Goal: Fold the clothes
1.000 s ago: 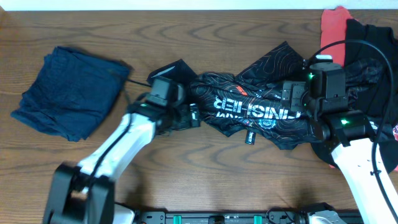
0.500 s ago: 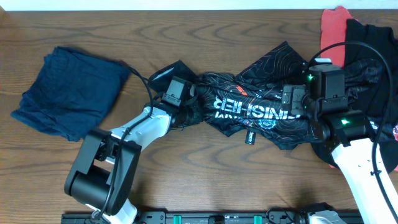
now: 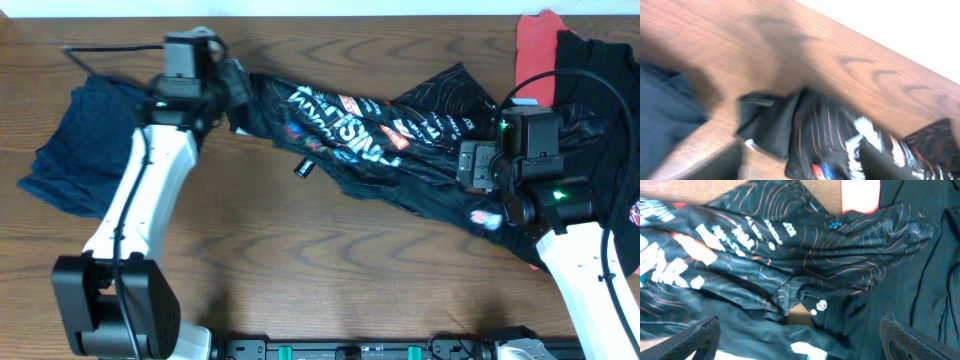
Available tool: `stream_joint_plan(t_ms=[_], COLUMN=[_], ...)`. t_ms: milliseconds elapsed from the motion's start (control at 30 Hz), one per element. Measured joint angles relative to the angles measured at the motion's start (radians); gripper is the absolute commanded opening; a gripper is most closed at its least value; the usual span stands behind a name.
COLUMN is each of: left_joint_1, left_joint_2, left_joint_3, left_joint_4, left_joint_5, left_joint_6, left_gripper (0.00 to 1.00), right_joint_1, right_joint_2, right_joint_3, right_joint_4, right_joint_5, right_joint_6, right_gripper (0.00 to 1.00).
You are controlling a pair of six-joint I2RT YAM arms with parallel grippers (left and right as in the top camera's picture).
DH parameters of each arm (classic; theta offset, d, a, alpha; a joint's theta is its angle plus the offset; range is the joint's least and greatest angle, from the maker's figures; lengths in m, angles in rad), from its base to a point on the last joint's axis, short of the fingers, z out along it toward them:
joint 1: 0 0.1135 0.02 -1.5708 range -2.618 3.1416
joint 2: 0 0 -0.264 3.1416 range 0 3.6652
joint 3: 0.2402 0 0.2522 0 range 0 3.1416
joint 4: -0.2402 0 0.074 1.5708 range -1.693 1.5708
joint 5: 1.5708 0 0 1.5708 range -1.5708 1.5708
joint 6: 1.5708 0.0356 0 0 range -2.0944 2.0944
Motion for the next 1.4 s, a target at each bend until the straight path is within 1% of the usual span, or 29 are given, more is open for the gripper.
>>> stream_joint_plan(t_ms=[67, 200, 300, 367, 467, 533, 633, 767, 900, 933, 967, 1000, 1067, 1100, 1133, 1267, 1333, 1400], left_joint_1=[0.011, -0.015, -0.085, -0.153, -0.267, -0.343, -0.422, -0.492, -0.534, -0.537, -0.539, -0.54, -0.539, -0.537, -0.534, -0.514, -0.493, -0.457], left_joint_2=[-0.001, 0.011, 0.011, 0.012, 0.019, 0.04, 0.089, 0.179, 0.259, 0.265, 0.267, 0.276, 0.299, 0.308, 0.317, 0.326, 0.308, 0.282], left_joint_3=[0.0, -0.015, -0.043, -0.069, -0.113, -0.143, -0.173, -0.18, -0.184, -0.18, -0.18, -0.179, -0.178, -0.178, -0.178, -0.176, -0.175, -0.177], left_joint_4=[-0.124, -0.383, -0.421, -0.399, -0.304, -0.222, -0.117, 0.005, 0.106, 0.125, 0.153, 0.168, 0.19, 0.191, 0.189, 0.134, 0.051, -0.046], left_joint_5=[0.005, 0.098, 0.161, 0.192, 0.218, 0.232, 0.243, 0.246, 0.246, 0.249, 0.249, 0.253, 0.256, 0.257, 0.26, 0.263, 0.25, 0.206], left_joint_6=[0.0, 0.001, 0.002, 0.002, -0.012, -0.05, -0.114, -0.187, -0.227, -0.238, -0.245, -0.251, -0.264, -0.264, -0.265, -0.267, -0.266, -0.25], left_gripper=[0.98, 0.98, 0.98, 0.98, 0.98, 0.98, 0.98, 0.98, 0.99, 0.93, 0.78, 0.59, 0.31, 0.1, 0.06, 0.06, 0.06, 0.06], right_joint_1=[0.0, 0.0, 0.0, 0.0, 0.0, -0.002, -0.019, -0.063, -0.087, -0.093, -0.097, -0.098, -0.098, -0.098, -0.098, -0.098, -0.098, -0.098], right_joint_2=[0.0, 0.0, 0.0, 0.0, 0.0, 0.0, 0.0, -0.006, -0.01, -0.01, -0.01, -0.011, -0.011, -0.011, -0.011, -0.011, -0.011, -0.011], right_joint_3=[0.0, 0.0, 0.0, 0.0, 0.0, 0.0, 0.0, 0.0, 0.0, 0.0, 0.0, 0.0, 0.0, 0.0, 0.0, 0.0, 0.0, 0.0], right_joint_4=[-0.012, -0.029, -0.029, -0.031, -0.043, -0.065, -0.095, -0.103, -0.114, -0.115, -0.115, -0.117, -0.117, -0.117, -0.117, -0.117, -0.117, -0.117], right_joint_5=[0.0, 0.0, 0.0, 0.0, 0.0, 0.015, 0.056, 0.085, 0.097, 0.097, 0.098, 0.103, 0.104, 0.104, 0.105, 0.105, 0.105, 0.105], right_joint_6=[0.0, 0.0, 0.0, 0.0, 0.003, 0.03, 0.079, 0.109, 0.117, 0.118, 0.118, 0.119, 0.121, 0.122, 0.122, 0.124, 0.124, 0.124], right_gripper=[0.99, 0.99, 0.99, 0.99, 0.99, 0.99, 0.99, 0.99, 0.99, 0.99, 0.99, 0.99, 0.99, 0.99, 0.99, 0.99, 0.99, 0.99])
